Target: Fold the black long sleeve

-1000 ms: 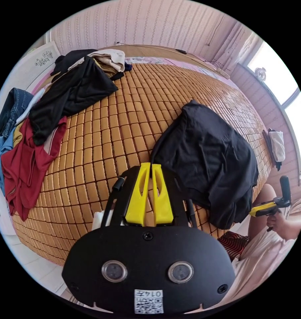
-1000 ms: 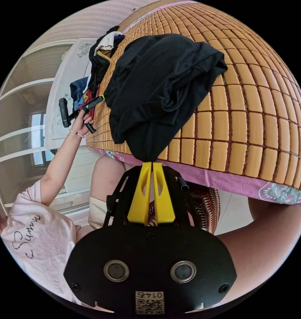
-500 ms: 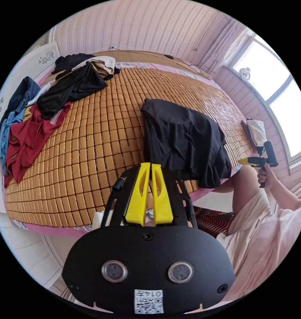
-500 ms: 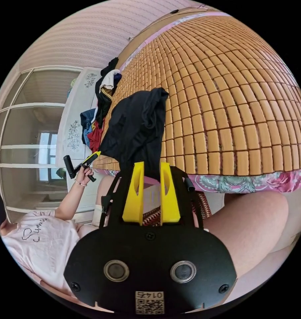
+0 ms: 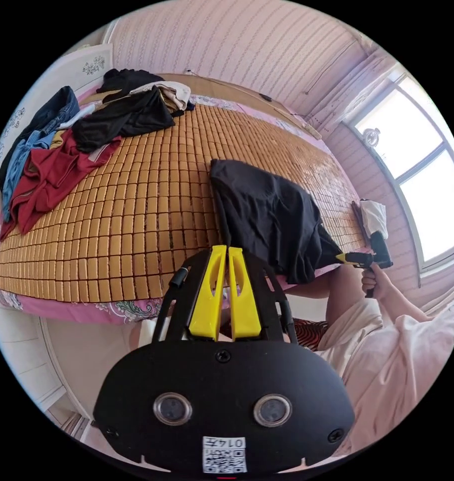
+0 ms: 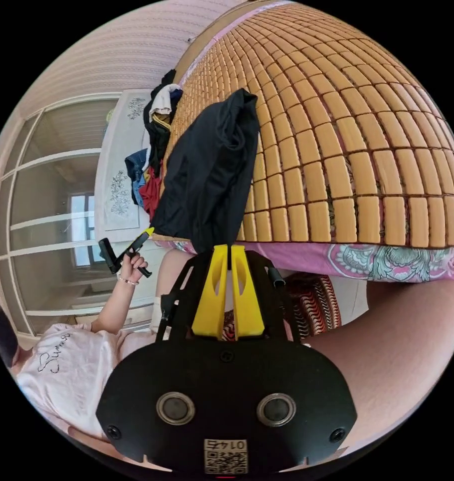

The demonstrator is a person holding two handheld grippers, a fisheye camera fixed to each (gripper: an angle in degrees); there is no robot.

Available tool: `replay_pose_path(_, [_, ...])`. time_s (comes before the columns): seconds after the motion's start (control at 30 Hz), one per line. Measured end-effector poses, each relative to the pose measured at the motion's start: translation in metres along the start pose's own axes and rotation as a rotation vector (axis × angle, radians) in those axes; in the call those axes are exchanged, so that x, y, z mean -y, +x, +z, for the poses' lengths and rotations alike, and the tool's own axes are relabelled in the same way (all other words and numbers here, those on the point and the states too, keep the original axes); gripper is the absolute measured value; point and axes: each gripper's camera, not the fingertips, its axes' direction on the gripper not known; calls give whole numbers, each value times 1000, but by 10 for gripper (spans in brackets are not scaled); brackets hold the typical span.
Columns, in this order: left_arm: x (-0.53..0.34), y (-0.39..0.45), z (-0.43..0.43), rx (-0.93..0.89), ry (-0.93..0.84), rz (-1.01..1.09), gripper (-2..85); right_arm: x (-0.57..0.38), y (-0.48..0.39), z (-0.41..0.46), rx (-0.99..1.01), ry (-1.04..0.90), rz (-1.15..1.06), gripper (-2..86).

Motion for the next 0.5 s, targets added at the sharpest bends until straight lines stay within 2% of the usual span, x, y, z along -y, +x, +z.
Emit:
replay_pose_path(0.1, [5,17,-68,-84,156,19,-9,-11,-33,-61,169,135,-105,3])
replay_pose_path(0.33, [54,91,-293,-192,688,197,-10,-31,-217,-221,320,441,-675,1])
replay_pose_path(0.43, [39,116,-384,-288,921,237,-10,-73,-284,-282,316,599,-843,0])
replay_pose_path(0.5, [24,134,-425,-310,1004,281,-10,-95,-314,-309,266,640,-888,0])
